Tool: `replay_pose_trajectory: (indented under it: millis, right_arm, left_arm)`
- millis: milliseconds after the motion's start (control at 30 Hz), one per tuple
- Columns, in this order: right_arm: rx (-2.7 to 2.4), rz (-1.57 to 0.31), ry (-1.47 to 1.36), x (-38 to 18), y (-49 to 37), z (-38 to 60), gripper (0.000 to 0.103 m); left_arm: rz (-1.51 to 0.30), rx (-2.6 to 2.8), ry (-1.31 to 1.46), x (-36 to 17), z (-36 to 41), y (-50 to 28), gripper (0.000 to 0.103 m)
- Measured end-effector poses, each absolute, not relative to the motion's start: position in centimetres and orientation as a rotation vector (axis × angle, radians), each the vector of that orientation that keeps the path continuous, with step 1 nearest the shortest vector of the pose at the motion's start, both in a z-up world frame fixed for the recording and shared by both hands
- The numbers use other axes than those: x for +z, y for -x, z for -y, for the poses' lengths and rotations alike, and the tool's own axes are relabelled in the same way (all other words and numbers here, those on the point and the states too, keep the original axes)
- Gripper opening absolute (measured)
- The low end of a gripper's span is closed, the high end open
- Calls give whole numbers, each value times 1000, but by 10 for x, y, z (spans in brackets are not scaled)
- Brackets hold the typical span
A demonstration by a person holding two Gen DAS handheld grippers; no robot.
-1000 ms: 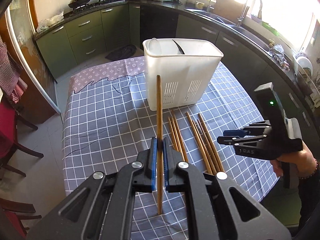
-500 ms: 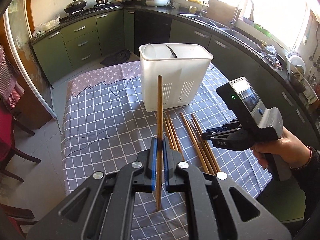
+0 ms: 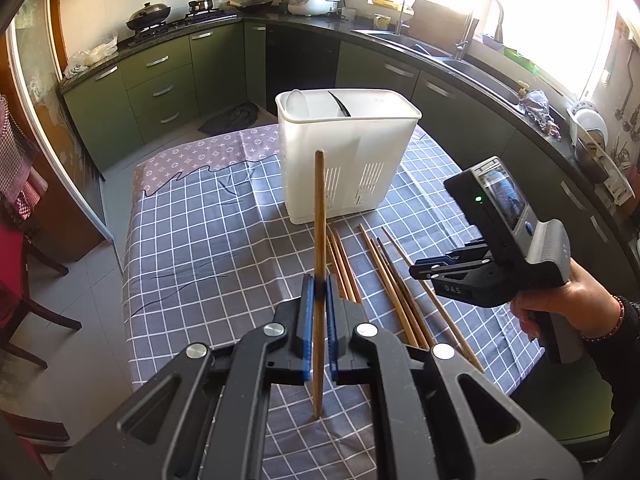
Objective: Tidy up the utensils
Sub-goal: 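Grasp another wooden chopstick with the right gripper while the left gripper holds its chopstick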
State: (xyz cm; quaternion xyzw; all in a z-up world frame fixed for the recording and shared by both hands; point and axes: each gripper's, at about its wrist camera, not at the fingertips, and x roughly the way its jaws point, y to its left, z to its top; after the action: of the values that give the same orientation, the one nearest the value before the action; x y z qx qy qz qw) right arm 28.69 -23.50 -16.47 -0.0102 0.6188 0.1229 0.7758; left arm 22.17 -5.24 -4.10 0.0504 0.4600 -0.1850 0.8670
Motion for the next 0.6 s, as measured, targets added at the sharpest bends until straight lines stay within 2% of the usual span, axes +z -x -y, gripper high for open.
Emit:
replay_pose_trajectory:
  millis: [433,500,600]
  right_arm:
    - [309,-973,-55,-40,-217,291,7]
    - [298,-951,-27,-34,-208,292,7]
    - [305,-1030,-32,-48,-218,293,7]
  left_arm:
    - [-942,-384,-125,-32,51,-213,6]
    - [-939,-382,-128,-30,51,-211,6]
    - [-939,-377,-135,-29,52,-210,6]
